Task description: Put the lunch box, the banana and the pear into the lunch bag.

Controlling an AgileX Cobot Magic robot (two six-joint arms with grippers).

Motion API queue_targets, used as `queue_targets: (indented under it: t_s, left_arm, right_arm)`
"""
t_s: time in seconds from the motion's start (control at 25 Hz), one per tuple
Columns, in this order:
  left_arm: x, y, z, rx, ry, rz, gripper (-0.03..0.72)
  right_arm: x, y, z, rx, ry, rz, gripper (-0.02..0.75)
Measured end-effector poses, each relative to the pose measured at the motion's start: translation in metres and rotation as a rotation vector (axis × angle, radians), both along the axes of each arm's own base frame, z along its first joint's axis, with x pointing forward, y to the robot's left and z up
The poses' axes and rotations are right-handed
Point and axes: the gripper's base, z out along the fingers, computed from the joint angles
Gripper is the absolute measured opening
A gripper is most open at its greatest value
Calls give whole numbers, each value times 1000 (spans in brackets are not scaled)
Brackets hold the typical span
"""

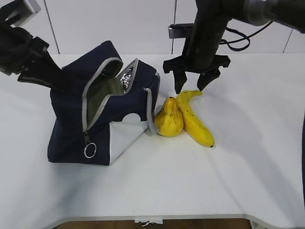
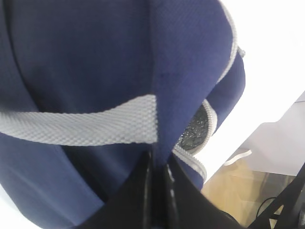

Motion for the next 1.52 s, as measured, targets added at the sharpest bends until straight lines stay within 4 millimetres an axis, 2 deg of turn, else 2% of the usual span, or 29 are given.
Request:
queue_targets:
  t_s: [0.44,0.64,0.96,1.52]
  left_arm:
    - [0,0,0,2,1,-2,-7]
    - [0,0,0,4,1,-3,-7]
    - [-1,0,0,5,4,-6,-6]
    - [-1,0,0,3,6,-7,-6]
  right_arm:
    - [6,4,-43,2,89,-25,509]
    - [6,5,-46,11,92,-29,498]
    - [5,10,-46,67,109,-37,427]
    - [6,9,-52,47,113,-35,423]
